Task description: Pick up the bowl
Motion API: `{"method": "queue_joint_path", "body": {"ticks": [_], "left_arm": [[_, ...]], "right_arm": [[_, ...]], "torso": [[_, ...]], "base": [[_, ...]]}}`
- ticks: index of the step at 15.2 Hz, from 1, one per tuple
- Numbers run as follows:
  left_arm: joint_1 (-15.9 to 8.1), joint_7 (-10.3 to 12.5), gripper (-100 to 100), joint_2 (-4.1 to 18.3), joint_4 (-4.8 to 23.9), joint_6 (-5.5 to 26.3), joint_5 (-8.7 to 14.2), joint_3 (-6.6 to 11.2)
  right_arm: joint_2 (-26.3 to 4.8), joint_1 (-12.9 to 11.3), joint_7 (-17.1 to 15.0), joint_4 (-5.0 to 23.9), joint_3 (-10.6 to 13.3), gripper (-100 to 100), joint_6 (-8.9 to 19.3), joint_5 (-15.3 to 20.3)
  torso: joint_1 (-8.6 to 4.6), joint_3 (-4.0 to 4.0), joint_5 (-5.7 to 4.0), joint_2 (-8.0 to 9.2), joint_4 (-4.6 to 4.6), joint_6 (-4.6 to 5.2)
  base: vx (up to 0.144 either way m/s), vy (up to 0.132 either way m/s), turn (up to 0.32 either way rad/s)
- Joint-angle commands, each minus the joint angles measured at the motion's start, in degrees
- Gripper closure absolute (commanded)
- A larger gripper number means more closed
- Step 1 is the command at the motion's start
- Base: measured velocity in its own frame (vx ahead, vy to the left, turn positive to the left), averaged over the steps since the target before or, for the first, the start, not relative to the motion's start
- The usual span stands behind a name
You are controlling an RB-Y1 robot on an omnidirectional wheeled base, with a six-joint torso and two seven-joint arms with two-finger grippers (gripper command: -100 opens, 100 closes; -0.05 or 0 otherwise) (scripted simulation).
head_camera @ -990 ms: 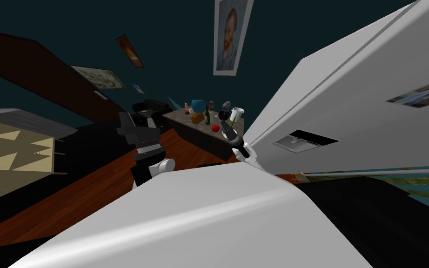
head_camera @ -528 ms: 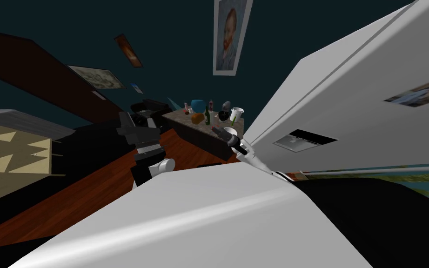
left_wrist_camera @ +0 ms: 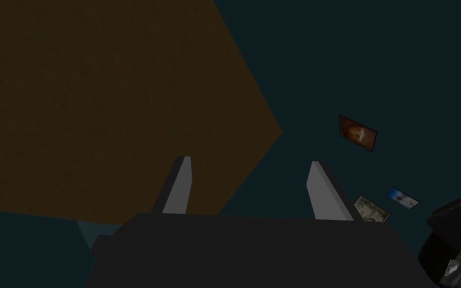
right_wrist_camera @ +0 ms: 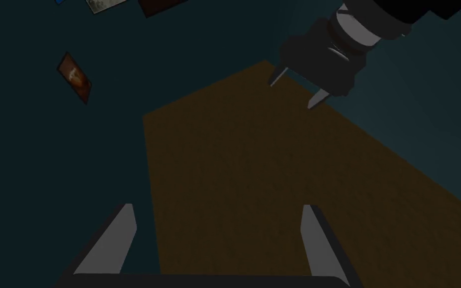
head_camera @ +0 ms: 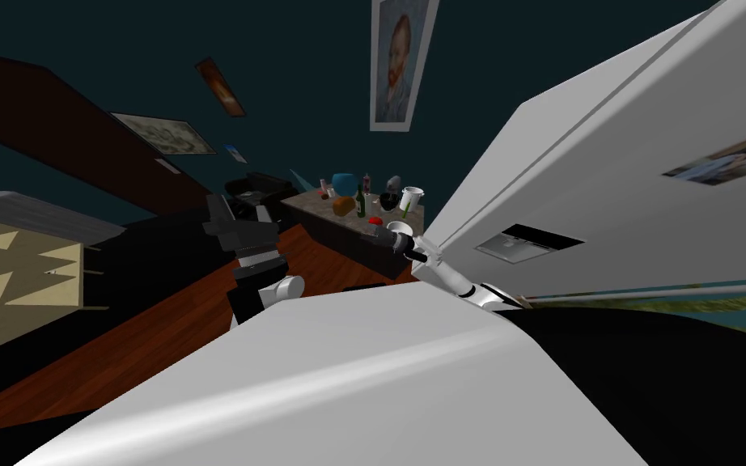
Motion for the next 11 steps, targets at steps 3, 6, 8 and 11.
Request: {"method": "queue_joint_path", "body": {"ticks": [3, 6, 8, 11], "left_arm": [[0.0, 0.0, 0, 0.0, 0.0, 0.0, 0.0, 0.00], [0.0, 0.0, 0, 0.0, 0.0, 0.0, 0.0, 0.00], [0.0, 0.0, 0, 0.0, 0.0, 0.0, 0.0, 0.00], [0.0, 0.0, 0, 0.0, 0.0, 0.0, 0.0, 0.00]], "right_arm": [[-3.1, -3.9, -0.2, 2.2, 2.6, -100, -0.3, 5.0], [-5.3, -6.6, -0.2, 4.2, 4.5, -100, -0.8, 8.5], [-7.6, -8.7, -0.2, 6.2, 6.4, -100, -1.3, 10.7], [-9.7, -11.7, -0.3, 8.2, 8.3, -100, -1.9, 14.3]], "torso": [[0.00, 0.00, 0.00, 0.01, 0.00, -0.01], [-0.01, 0.01, 0.00, 0.01, 0.00, 0.00], [0.01, 0.01, 0.00, 0.01, 0.00, 0.00], [0.01, 0.01, 0.00, 0.02, 0.00, 0.00]], "base": [[0.001, 0.017, -0.018], [0.001, 0.019, -0.017], [0.001, 0.019, -0.017], [-0.001, 0.021, -0.015]]}}
